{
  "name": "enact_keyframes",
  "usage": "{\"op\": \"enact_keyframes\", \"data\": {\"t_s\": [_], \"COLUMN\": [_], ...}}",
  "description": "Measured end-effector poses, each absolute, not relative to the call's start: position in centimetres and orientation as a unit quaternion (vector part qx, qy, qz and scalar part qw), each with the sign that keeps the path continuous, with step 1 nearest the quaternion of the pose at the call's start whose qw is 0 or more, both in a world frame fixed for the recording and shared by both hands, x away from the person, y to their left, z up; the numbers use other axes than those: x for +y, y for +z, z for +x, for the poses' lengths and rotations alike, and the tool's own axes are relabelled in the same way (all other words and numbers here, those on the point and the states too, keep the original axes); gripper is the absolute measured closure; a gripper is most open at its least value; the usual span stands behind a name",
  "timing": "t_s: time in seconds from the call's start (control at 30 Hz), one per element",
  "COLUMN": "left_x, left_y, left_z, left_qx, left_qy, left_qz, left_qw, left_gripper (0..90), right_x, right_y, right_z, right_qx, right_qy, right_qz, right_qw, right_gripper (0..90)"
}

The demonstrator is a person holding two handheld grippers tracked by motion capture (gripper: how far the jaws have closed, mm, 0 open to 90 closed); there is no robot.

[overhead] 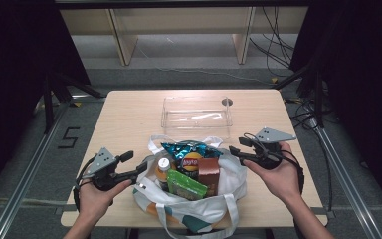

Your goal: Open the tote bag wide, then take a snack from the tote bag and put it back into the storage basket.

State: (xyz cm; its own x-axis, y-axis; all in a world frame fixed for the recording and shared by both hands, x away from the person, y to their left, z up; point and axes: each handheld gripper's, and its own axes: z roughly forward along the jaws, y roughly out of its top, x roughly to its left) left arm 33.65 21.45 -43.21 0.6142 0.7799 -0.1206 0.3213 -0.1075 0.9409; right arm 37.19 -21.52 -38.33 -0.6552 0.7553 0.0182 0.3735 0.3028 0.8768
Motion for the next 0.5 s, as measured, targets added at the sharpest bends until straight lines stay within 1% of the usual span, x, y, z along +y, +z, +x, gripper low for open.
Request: {"op": "enact_keyframes", "data": {"t_s": [0.03, 0.07, 0.27, 0.37, 0.43, 0.47, 0.5], "left_x": [21.5, 21.6, 21.8, 22.0, 21.9, 21.9, 21.9], "left_y": [-43.2, -43.2, -43.4, -43.3, -43.2, -43.2, -43.2], "left_z": [33.6, 33.6, 33.8, 33.8, 33.9, 33.9, 33.9], "left_qx": [0.384, 0.387, 0.402, 0.414, 0.409, 0.409, 0.41], "left_qy": [0.211, 0.211, 0.198, 0.202, 0.204, 0.204, 0.204], "left_qz": [0.713, 0.713, 0.702, 0.696, 0.697, 0.697, 0.697], "left_qw": [0.547, 0.545, 0.553, 0.552, 0.552, 0.552, 0.552], "left_gripper": [32.0, 31.9, 30.9, 29.8, 29.7, 29.7, 29.7], "right_x": [-21.7, -21.7, -21.8, -22.2, -22.2, -22.2, -22.2], "right_y": [-38.1, -38.1, -37.5, -37.1, -36.9, -36.9, -36.9], "right_z": [37.2, 37.4, 36.8, 37.0, 36.9, 37.1, 37.1], "right_qx": [0.787, 0.783, 0.78, 0.779, 0.771, 0.768, 0.768], "right_qy": [0.463, 0.468, 0.474, 0.48, 0.491, 0.499, 0.499], "right_qz": [0.356, 0.352, 0.35, 0.347, 0.351, 0.343, 0.343], "right_qw": [0.201, 0.21, 0.208, 0.206, 0.202, 0.208, 0.208], "right_gripper": [52.7, 52.8, 52.9, 50.9, 47.2, 45.0, 45.0]}}
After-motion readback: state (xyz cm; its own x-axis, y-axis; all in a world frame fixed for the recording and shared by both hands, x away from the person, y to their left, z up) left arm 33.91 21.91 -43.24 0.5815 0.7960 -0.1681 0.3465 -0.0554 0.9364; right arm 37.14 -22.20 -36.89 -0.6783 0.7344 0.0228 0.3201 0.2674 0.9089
